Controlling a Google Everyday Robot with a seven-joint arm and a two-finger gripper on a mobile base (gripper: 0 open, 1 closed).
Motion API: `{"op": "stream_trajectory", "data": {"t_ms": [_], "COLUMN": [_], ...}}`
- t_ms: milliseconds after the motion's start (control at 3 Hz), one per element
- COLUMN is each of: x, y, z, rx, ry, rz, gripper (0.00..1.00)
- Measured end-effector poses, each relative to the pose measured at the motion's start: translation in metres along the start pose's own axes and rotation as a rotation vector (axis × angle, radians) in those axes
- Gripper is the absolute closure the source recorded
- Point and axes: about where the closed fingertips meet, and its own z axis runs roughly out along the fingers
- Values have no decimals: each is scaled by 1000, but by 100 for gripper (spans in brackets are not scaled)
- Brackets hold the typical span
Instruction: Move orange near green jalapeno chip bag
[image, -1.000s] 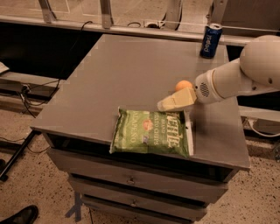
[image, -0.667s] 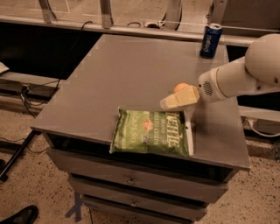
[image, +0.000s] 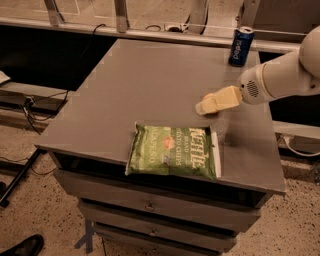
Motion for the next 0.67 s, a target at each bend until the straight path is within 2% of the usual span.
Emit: {"op": "stream_trajectory", "data": {"t_ms": [667], "x": [-10], "y": [-37], "z": [-5], "rx": [-90], "ry": [-16], "rz": [-74], "gripper": [0]}}
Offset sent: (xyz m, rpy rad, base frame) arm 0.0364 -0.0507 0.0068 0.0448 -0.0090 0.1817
